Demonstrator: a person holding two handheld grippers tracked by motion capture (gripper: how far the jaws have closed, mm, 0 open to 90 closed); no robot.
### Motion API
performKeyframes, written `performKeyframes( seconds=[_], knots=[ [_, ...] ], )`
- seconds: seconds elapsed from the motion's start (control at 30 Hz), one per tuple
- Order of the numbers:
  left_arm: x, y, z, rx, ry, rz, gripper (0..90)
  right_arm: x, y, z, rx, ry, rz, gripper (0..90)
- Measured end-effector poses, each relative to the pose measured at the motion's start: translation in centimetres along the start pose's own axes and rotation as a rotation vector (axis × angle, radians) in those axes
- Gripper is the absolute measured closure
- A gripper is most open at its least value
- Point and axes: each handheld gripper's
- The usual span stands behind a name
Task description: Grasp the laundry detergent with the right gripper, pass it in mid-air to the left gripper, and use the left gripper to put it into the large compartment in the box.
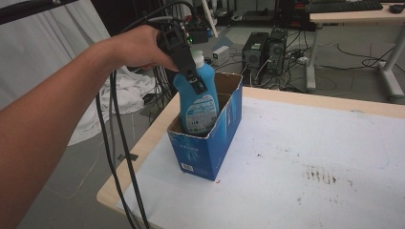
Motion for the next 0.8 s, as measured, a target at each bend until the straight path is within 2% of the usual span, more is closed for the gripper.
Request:
performKeyframes(
  seconds=[0.4, 0.5, 0.8],
  knots=[
    [0.4, 4.2, 0.1, 0.088, 0.024, 0.015, 38.0, -0.1, 1.2, 0.1, 0.01, 0.005, -0.023, 1.0],
    [0.4, 5.0, 0.1, 0.108, 0.047, 0.015, 38.0, -0.2, 1.6, 0.1, 0.013, 0.01, -0.031, 1.0],
    [0.4, 7.1, 0.5, 0.128, 0.058, 0.021, 38.0, -0.3, 2.2, 0.3, 0.006, 0.015, -0.032, 1.0]
  ],
)
Point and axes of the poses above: each handheld gripper's, and its own axes: y roughly forward along the jaws, z roughly out of its underside, x roughly to its left, and after that the axes turned 6 degrees about -y, right-handed
